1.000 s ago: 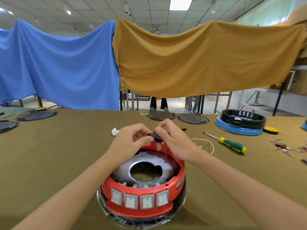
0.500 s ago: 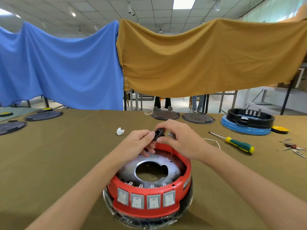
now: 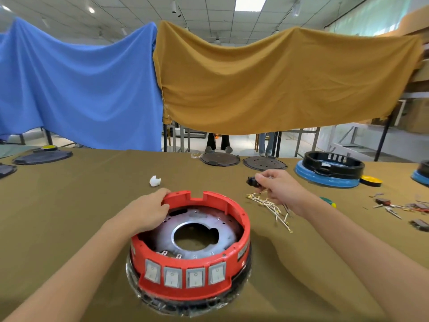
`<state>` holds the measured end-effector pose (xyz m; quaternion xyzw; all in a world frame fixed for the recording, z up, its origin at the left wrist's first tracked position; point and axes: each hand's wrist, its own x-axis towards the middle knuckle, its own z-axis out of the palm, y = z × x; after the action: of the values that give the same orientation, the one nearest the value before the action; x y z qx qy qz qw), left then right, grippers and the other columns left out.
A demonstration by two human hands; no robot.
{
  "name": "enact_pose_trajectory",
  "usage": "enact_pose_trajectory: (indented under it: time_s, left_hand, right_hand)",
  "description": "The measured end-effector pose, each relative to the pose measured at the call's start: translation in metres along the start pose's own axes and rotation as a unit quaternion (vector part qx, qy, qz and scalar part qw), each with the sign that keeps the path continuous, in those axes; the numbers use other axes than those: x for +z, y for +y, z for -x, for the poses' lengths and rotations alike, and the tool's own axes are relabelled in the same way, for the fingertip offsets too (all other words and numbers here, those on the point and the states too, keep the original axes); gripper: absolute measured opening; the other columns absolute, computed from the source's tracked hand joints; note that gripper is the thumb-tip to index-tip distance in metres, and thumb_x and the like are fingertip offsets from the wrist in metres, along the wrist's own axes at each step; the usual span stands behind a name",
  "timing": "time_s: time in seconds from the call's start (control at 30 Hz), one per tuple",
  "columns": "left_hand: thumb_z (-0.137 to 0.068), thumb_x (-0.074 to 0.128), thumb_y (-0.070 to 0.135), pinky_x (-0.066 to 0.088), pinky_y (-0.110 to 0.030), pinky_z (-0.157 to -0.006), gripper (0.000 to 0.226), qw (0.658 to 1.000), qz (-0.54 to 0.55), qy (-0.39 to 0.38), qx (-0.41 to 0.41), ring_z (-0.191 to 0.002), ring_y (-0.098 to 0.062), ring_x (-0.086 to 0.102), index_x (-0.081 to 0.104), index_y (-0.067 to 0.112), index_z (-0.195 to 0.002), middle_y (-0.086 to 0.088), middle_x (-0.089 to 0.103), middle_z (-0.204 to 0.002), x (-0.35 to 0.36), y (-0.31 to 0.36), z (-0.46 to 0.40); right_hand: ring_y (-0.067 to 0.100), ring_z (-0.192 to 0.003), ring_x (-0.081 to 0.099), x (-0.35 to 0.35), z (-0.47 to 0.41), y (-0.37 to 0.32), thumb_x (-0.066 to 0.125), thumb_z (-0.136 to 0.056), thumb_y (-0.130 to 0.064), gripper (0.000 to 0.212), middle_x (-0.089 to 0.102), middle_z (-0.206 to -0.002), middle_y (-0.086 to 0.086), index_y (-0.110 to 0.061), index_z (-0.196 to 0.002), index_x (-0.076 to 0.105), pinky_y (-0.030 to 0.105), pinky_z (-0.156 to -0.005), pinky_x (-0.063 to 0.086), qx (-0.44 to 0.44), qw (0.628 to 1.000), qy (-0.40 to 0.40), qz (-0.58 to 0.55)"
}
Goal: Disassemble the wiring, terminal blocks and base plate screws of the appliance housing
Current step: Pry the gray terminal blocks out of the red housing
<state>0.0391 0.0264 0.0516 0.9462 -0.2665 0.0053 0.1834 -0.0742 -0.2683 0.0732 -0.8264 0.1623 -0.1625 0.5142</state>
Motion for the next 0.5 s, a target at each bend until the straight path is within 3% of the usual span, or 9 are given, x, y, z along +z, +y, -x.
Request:
enact_pose_trajectory:
  time_s: [0.1,0.23,0.3,0.4,0.5]
  left_hand:
    - [-0.101,0.032,0.009,0.041,-0.035,-0.100,0.044,1.000,0.030,-0.009,0.001,-0.116,-0.025,0.053,0.050,0.028,-0.135,-0.003,0.059,-0.132,0.001,-0.002,-0.003]
    - [-0.100,0.030,0.007,0.041,-0.034,-0.098,0.045,1.000,0.027,-0.003,0.004,-0.115,-0.024,0.053,0.052,0.029,-0.134,-0.003,0.059,-0.130,0.003,0.001,-0.007]
    - [-0.100,0.031,0.008,0.042,-0.036,-0.098,0.045,0.999,0.032,0.001,0.006,-0.113,-0.025,0.054,0.053,0.029,-0.132,-0.003,0.061,-0.127,0.004,0.002,-0.008]
    - [-0.101,0.031,0.008,0.041,-0.036,-0.099,0.044,0.999,0.046,0.007,0.004,-0.113,-0.025,0.054,0.054,0.028,-0.133,-0.003,0.061,-0.127,0.004,0.001,-0.009]
    - [-0.100,0.035,0.009,0.041,-0.035,-0.100,0.041,0.997,0.078,0.017,-0.007,-0.114,-0.023,0.054,0.056,0.026,-0.130,-0.003,0.061,-0.128,0.005,-0.001,-0.008]
  right_hand:
    - [0.009,-0.049,0.033,-0.001,-0.006,0.014,0.054,-0.103,-0.026,0.018,0.072,-0.092,0.013,-0.012,-0.109,0.064,0.019,-0.041,0.028,0.028,0.998,-0.002,0.050]
    - [0.009,-0.050,0.036,0.003,-0.012,0.028,0.058,-0.101,-0.026,0.016,0.074,-0.087,0.008,-0.013,-0.110,0.062,0.018,-0.039,0.029,0.056,0.994,0.005,0.094]
    - [0.010,-0.057,0.046,0.004,-0.013,0.033,0.058,-0.101,-0.031,0.020,0.072,-0.086,0.004,-0.012,-0.107,0.061,0.020,-0.047,0.038,0.073,0.985,0.007,0.159]
    - [0.016,-0.081,0.059,0.003,-0.019,0.041,0.056,-0.102,-0.030,0.024,0.064,-0.092,0.004,-0.009,-0.114,0.059,0.032,-0.071,0.053,0.078,0.970,0.059,0.221]
    - [0.011,-0.067,0.048,0.001,-0.021,0.040,0.055,-0.102,-0.027,0.026,0.064,-0.102,0.008,-0.008,-0.120,0.055,0.026,-0.055,0.040,0.071,0.982,0.097,0.147]
